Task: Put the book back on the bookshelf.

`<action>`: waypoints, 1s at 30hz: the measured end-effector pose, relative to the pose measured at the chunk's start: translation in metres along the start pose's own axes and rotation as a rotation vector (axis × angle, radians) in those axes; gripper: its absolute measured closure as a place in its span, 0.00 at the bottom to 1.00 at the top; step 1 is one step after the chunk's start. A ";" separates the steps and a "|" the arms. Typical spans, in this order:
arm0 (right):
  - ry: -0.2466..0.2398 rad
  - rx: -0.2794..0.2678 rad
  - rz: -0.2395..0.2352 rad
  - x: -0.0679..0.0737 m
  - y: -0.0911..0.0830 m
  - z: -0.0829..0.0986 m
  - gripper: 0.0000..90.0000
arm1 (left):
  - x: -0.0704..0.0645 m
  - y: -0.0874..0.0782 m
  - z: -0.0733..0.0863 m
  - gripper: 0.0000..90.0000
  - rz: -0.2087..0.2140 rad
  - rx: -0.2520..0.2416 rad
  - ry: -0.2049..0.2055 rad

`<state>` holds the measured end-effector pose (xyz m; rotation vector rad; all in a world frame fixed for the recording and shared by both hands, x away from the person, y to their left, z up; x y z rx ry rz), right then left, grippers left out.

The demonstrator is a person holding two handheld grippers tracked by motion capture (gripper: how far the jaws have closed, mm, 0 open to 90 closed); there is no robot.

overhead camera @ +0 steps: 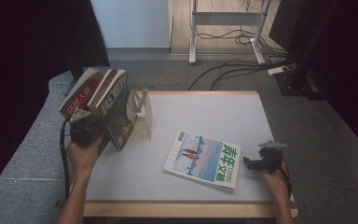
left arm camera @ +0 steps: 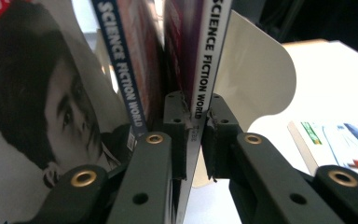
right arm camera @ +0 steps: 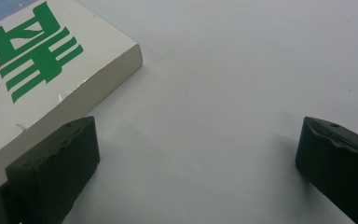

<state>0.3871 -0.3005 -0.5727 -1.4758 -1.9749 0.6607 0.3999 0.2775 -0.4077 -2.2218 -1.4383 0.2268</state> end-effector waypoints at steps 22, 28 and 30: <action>0.000 0.000 0.000 0.000 0.000 0.000 0.00 | -0.009 -0.008 0.007 0.70 0.036 0.013 0.032; -0.001 0.000 0.000 0.000 0.000 0.000 0.00 | -0.013 -0.018 0.016 0.56 0.081 0.008 0.033; -0.001 0.000 0.000 0.000 0.000 0.000 0.00 | -0.015 -0.020 0.018 0.53 0.099 0.001 0.041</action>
Point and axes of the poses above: each handheld gripper's, and its own axes: y roughly forward along the jaws, z roughly out of its underside, x roughly to its left, the point moved 5 cm from there along y, roughly forward along the jaws, and after that the axes turned 12 degrees about y, right-handed, at the moved point
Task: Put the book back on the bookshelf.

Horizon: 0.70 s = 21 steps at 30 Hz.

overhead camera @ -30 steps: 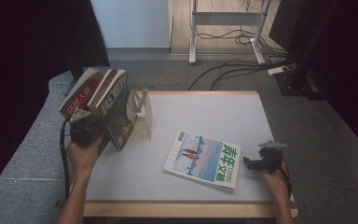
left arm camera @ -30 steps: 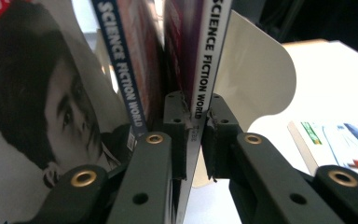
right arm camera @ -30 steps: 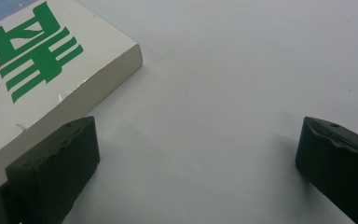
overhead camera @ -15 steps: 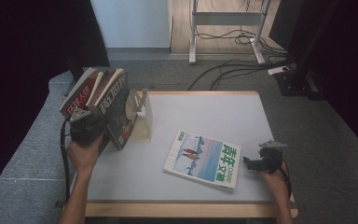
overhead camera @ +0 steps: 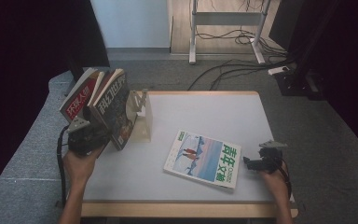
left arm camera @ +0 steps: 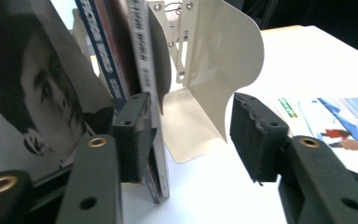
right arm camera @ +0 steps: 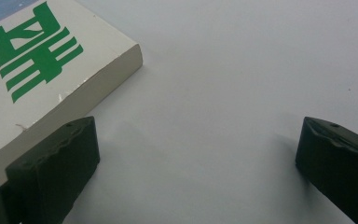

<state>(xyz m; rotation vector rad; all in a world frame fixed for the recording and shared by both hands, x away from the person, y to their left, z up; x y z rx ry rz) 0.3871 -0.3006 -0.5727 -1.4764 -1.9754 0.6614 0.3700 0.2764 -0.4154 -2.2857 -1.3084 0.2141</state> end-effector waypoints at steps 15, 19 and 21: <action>-0.001 -0.002 0.001 0.000 0.000 0.000 0.00 | -0.045 0.015 0.006 0.19 0.197 -0.025 0.109; -0.001 -0.002 0.001 0.000 0.000 0.000 0.00 | -0.055 0.026 0.010 0.15 0.234 -0.006 0.128; -0.001 -0.002 0.001 0.000 0.000 0.000 0.00 | -0.059 0.032 0.012 0.10 0.220 0.020 0.153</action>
Point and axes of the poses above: each handheld gripper's, and its own axes: y roughly forward along the jaws, z roughly out of its underside, x roughly to its left, the point moved 5 cm from there along y, roughly forward along the jaws, and after that the axes turned 12 degrees about y, right-handed, at the moved point
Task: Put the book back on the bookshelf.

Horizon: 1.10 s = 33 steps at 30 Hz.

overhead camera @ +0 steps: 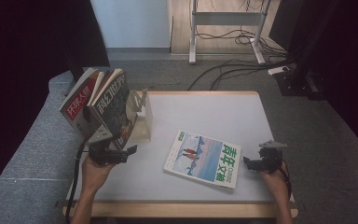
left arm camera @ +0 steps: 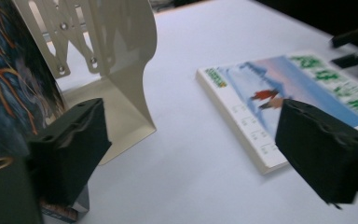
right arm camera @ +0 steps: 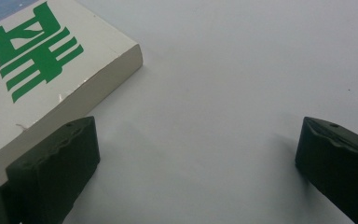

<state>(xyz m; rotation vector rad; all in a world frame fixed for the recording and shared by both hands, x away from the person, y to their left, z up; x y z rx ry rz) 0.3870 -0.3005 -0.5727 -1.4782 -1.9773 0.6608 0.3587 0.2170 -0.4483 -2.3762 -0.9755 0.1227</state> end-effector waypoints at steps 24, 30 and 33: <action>0.002 0.003 -0.001 0.000 0.000 0.000 0.00 | -0.041 0.096 0.034 0.00 0.149 0.176 0.093; 0.001 0.001 -0.003 0.000 0.000 0.000 0.00 | -0.053 0.116 0.034 0.00 0.197 0.194 0.114; 0.000 0.000 -0.004 0.000 0.000 0.000 0.00 | -0.058 0.124 0.034 0.00 0.212 0.207 0.131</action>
Point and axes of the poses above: each handheld gripper's, and its own axes: y roughly forward along the jaws, z roughly out of its underside, x roughly to its left, the point moved 5 cm from there along y, roughly forward along the jaws, and after that the axes turned 12 degrees about y, right-handed, at the moved point
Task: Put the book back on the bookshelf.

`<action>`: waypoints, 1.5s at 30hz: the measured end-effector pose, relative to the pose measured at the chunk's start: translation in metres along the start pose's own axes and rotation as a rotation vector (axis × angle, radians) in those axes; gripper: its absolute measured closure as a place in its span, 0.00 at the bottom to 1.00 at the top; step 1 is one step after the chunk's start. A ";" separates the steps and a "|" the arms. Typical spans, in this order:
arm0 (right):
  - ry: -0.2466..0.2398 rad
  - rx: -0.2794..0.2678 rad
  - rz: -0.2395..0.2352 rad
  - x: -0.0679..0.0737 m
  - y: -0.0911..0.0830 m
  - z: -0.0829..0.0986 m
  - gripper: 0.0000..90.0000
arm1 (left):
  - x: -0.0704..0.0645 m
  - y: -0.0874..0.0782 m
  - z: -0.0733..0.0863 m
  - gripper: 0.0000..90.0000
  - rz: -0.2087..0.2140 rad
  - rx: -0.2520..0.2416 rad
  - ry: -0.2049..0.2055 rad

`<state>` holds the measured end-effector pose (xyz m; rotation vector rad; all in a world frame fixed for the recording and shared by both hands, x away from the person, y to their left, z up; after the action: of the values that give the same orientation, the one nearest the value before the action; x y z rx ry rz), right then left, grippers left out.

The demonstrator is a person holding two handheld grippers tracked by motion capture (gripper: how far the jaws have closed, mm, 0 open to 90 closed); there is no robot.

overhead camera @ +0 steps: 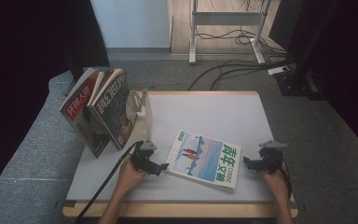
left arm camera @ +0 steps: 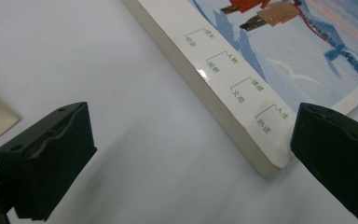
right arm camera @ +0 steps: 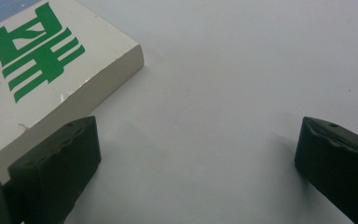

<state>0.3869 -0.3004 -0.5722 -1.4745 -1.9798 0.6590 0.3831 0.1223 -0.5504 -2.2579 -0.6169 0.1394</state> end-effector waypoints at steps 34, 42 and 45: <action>-0.029 0.048 -0.277 0.061 0.029 -0.024 0.00 | -0.032 0.025 -0.012 0.03 0.140 -0.002 0.053; -0.028 0.044 -0.267 0.062 0.029 -0.024 0.00 | -0.034 0.024 -0.013 0.05 0.131 0.005 0.029; -0.036 0.056 -0.254 0.063 0.029 -0.025 0.00 | -0.036 0.024 -0.013 0.05 0.119 0.010 0.023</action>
<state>0.4101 -0.2309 -0.5643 -1.1589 -2.1125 0.6282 0.3642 0.0830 -0.5616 -2.2839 -0.4688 0.1749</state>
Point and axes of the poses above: each handheld gripper's, and its own axes: y roughly forward along the jaws, z roughly out of its underside, x roughly to its left, the point moved 5 cm from there along y, roughly forward along the jaws, and after that the axes turned 12 degrees about y, right-handed, at the moved point
